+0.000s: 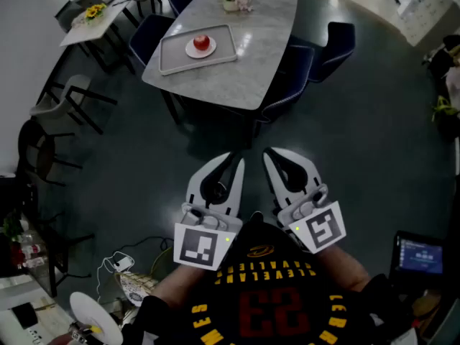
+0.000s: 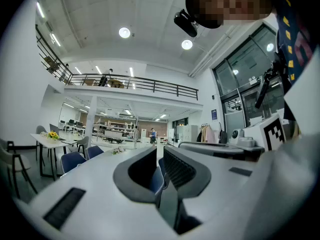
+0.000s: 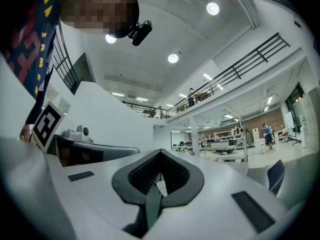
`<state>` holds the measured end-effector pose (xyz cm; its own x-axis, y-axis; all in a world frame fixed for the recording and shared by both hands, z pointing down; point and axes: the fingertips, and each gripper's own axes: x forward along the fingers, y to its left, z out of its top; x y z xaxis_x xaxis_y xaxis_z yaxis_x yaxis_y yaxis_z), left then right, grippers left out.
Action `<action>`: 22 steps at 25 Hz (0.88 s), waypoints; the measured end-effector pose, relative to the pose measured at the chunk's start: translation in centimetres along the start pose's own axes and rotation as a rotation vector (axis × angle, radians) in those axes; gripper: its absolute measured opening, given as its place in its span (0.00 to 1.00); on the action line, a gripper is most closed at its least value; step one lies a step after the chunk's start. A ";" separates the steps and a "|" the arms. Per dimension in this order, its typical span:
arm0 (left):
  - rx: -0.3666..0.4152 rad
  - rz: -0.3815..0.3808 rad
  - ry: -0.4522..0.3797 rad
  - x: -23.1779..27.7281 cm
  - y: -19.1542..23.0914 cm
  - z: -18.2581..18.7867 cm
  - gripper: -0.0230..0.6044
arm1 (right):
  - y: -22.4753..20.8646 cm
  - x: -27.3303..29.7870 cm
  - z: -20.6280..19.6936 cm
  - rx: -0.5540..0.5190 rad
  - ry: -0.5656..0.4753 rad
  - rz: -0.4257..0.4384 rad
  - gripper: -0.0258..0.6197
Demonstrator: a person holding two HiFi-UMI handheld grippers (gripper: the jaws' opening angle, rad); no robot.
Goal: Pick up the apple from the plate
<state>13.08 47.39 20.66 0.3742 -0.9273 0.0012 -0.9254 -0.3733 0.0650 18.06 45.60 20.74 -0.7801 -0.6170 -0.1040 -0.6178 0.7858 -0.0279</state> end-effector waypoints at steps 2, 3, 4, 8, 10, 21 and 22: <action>-0.002 -0.002 0.003 -0.2 0.6 0.3 0.11 | 0.2 0.7 0.4 -0.004 -0.005 -0.004 0.05; -0.003 -0.001 0.003 -0.1 1.0 0.4 0.11 | 0.3 1.2 0.5 -0.006 -0.007 -0.006 0.05; -0.003 0.003 0.001 -0.1 1.6 0.5 0.11 | 0.3 1.7 0.5 -0.007 -0.009 -0.006 0.05; -0.008 0.028 -0.009 1.0 4.6 0.4 0.11 | -0.1 4.4 -0.3 -0.014 -0.015 0.001 0.05; -0.017 0.032 -0.010 1.8 6.2 0.3 0.11 | -0.3 6.0 -0.8 -0.025 -0.004 0.005 0.05; -0.026 -0.006 -0.011 6.6 15.7 0.9 0.11 | -2.8 16.7 -2.2 -0.041 0.056 -0.041 0.05; -0.024 -0.010 -0.011 6.8 16.5 0.9 0.11 | -2.8 17.5 -2.4 -0.044 0.062 -0.045 0.05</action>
<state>0.29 34.86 20.84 0.3825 -0.9239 -0.0106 -0.9200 -0.3819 0.0885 5.92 32.46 21.36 -0.7550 -0.6543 -0.0416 -0.6553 0.7553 0.0130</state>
